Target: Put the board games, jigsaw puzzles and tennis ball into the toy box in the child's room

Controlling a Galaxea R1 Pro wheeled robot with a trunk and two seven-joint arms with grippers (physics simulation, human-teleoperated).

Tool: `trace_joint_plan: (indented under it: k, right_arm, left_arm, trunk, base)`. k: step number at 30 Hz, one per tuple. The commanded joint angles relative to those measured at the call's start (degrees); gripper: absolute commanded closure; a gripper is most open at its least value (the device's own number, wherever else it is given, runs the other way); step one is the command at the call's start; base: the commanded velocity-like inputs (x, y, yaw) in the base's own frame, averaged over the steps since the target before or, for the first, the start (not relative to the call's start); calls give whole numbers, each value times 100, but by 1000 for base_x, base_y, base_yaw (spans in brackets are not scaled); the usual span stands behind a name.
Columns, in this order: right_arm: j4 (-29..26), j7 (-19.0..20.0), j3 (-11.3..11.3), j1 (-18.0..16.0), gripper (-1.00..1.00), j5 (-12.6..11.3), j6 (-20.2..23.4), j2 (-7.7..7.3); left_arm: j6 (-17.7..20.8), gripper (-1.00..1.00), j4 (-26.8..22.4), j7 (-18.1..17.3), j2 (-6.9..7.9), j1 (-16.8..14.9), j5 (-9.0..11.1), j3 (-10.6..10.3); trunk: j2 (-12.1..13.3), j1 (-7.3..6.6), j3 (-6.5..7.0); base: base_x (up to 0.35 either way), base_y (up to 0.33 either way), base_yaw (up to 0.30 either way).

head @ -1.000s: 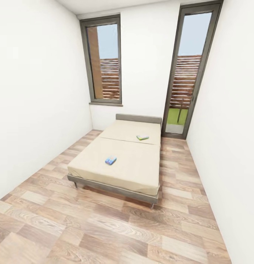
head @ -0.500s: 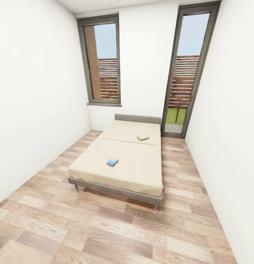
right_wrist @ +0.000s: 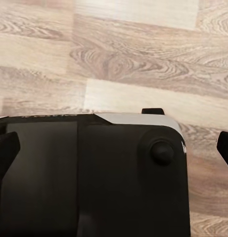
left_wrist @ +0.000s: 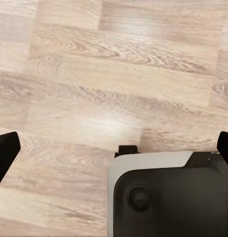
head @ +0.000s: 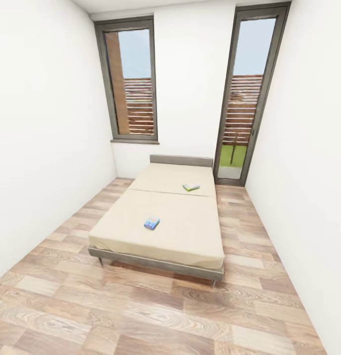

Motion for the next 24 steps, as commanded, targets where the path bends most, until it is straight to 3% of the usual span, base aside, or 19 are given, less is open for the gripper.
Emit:
trace_joint_plan:
  k: [1, 9, 24]
  right_arm:
    - [4, -20, -4, -4, -100, 7, -19, 2]
    - [4, -26, -4, -4, -100, 7, -20, 2]
    - [4, -28, -2, -4, -100, 7, -28, 2]
  left_arm:
    - [-19, -100, 5, 0, 0, -4, -4, 5]
    - [-19, -100, 5, 6, -9, -4, 3, 8]
    - [-8, -100, 5, 9, -11, -4, 10, 32]
  trunk:
    - [-5, 3, -7]
    - [-5, 3, -7]
    - [597, -326, 262]
  base:
    - [244, 141, -7]
    - [78, 38, -2]
    - [3, 2, 0]
